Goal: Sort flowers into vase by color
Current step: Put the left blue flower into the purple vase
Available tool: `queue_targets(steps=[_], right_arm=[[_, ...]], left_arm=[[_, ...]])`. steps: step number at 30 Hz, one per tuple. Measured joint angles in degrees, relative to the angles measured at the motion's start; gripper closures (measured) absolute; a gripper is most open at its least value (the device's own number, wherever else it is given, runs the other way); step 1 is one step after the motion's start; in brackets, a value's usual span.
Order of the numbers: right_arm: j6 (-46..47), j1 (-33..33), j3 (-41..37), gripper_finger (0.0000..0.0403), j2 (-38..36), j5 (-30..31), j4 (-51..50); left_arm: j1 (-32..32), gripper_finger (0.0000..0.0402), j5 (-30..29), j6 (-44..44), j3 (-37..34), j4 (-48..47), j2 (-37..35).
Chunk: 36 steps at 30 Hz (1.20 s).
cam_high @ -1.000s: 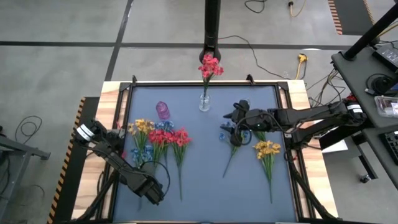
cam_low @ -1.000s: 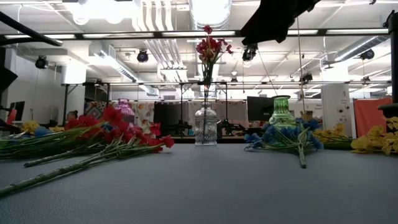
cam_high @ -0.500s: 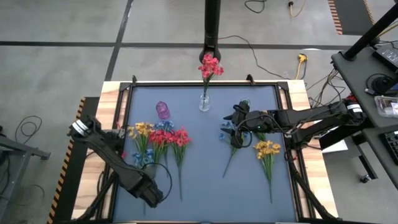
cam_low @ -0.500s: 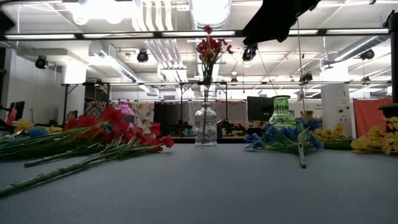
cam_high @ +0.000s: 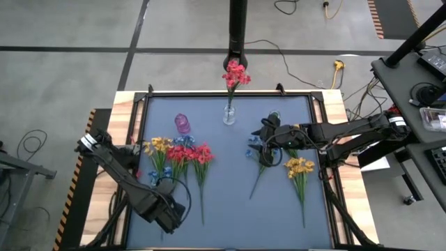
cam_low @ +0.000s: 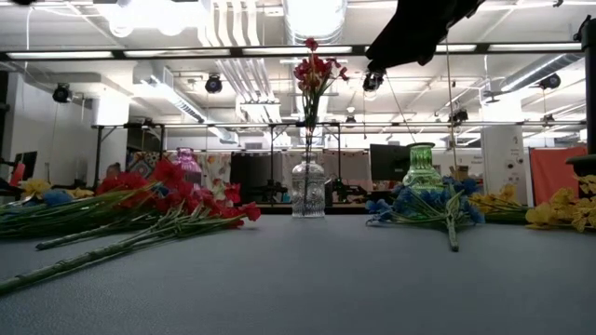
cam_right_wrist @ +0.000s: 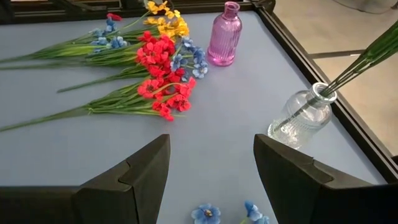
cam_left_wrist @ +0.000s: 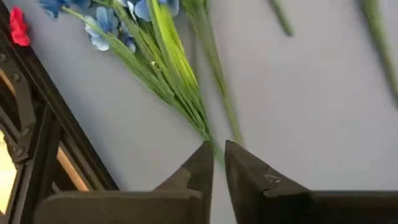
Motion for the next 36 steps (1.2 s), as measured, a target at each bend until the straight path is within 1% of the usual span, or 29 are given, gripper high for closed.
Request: queue_targets(steps=[3, 9, 11, 13, 18, 26, 36], right_arm=[[0.0, 0.0, -0.2, 0.0179, 0.0, -0.1, 0.0], [0.5, 0.1, -0.5, 0.0179, 0.0, -0.2, -0.1], [0.5, 0.1, -0.5, 0.0179, 0.0, -0.2, -0.1], [0.5, 0.1, -0.5, 0.0179, 0.0, -0.2, -0.2], [0.5, 0.1, -0.5, 0.0179, 0.0, -0.2, -0.4], [0.5, 0.1, -0.6, 0.0179, 0.0, -0.2, -0.4], [0.5, 0.1, -0.6, 0.0179, 0.0, -0.1, -0.4]], left_arm=[[0.0, 0.0332, 0.3, 0.0, -2.9, 4.3, 0.6], [-0.2, 0.0239, 1.4, -2.3, -10.3, 11.1, 0.8], [-0.3, 0.0219, 1.7, -2.8, -12.4, 13.2, 0.8], [-0.3, 0.0208, 1.7, -3.9, -13.9, 13.9, 0.8], [-0.4, 0.0209, 1.6, -5.5, -16.1, 14.0, 0.8], [-0.8, 0.0243, 1.6, -5.7, -17.2, 15.3, 1.3], [-0.8, 0.0273, 2.7, -5.5, -17.7, 18.4, 5.1]])
